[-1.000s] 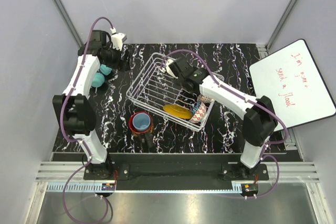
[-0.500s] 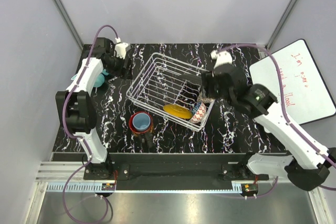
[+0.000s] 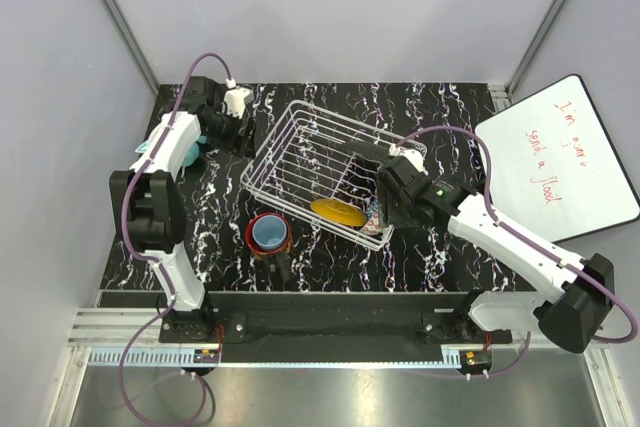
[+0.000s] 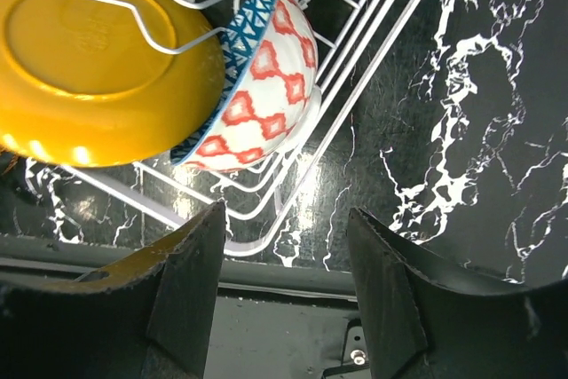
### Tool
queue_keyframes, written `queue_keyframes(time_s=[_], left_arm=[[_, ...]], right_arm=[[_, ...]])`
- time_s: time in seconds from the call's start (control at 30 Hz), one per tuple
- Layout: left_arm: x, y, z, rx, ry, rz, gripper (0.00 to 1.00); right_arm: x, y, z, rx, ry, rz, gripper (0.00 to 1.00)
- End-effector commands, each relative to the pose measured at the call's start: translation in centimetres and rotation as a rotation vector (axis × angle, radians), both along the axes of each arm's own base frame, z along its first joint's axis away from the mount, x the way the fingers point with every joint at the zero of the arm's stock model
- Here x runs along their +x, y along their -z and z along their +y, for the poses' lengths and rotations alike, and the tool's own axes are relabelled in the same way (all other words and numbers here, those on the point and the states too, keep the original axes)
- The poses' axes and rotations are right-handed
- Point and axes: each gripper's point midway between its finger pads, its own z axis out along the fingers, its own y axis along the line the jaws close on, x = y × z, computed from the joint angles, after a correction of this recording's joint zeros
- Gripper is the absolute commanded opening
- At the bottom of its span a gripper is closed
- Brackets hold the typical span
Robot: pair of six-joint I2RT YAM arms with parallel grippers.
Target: Load the mixed dishes into the dish rack
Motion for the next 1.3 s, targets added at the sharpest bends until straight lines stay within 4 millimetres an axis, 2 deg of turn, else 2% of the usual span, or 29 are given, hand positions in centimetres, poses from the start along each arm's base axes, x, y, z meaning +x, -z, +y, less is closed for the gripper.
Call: queue_keyframes(time_s=[0.0, 0.13, 0.2, 0.23, 0.27, 0.33, 0.37, 0.5, 0.7, 1.03, 1.17, 1.27], left_arm=[[-0.3, -0.7, -0.5, -0.024, 0.032, -0.03, 0.82], [-0.8, -0.8, -0.5, -0.022, 0.039, -0.032, 0.81], [-1.0, -0.7, -0.5, -0.023, 0.04, -0.027, 0.81], [-1.1, -0.6, -0.5, -0.02, 0.041, -0.027, 0.81], [-1.2, -0.6, -0.5, -0.019, 0.041, -0.025, 0.81], [-1.5, -0.3, -0.4, -0.015, 0.041, -0.017, 0.81], [-1.7, -0.3, -0.4, -0.015, 0.041, -0.016, 0.81], [-2.4, 0.2, -0.2, -0.007, 0.042, -0.001, 0.8], [-3.3, 1.3, -0.5, -0.023, 0.041, 0.034, 0.79], [-3.9, 1.7, -1.3, -0.08, 0.027, 0.059, 0.79], [-4.6, 1.4, -2.0, -0.124, 0.027, 0.074, 0.79], [-5.6, 1.1, -2.4, -0.143, 0.037, 0.077, 0.79]], right_arm=[[0.9, 1.3, 0.1, 0.005, 0.074, -0.024, 0.64], [1.8, 2.2, -0.5, -0.026, 0.13, -0.048, 0.6], [2.3, 2.8, -1.2, -0.049, 0.164, -0.05, 0.55], [2.6, 3.0, -1.3, -0.045, 0.173, -0.048, 0.52], [2.9, 3.5, -1.9, -0.053, 0.194, -0.037, 0.43], [3.5, 3.8, -1.9, -0.033, 0.207, -0.03, 0.38], [4.0, 4.1, -2.6, -0.033, 0.231, -0.022, 0.3], [6.0, 3.8, -3.4, -0.022, 0.236, -0.039, 0.17], [9.0, 3.7, -3.3, -0.005, 0.226, -0.042, 0.0], [14.1, 4.5, -2.7, 0.01, 0.176, -0.035, 0.0], [16.9, 3.9, -2.9, 0.01, 0.176, -0.051, 0.0], [18.1, 3.4, -2.9, 0.005, 0.167, -0.067, 0.0]])
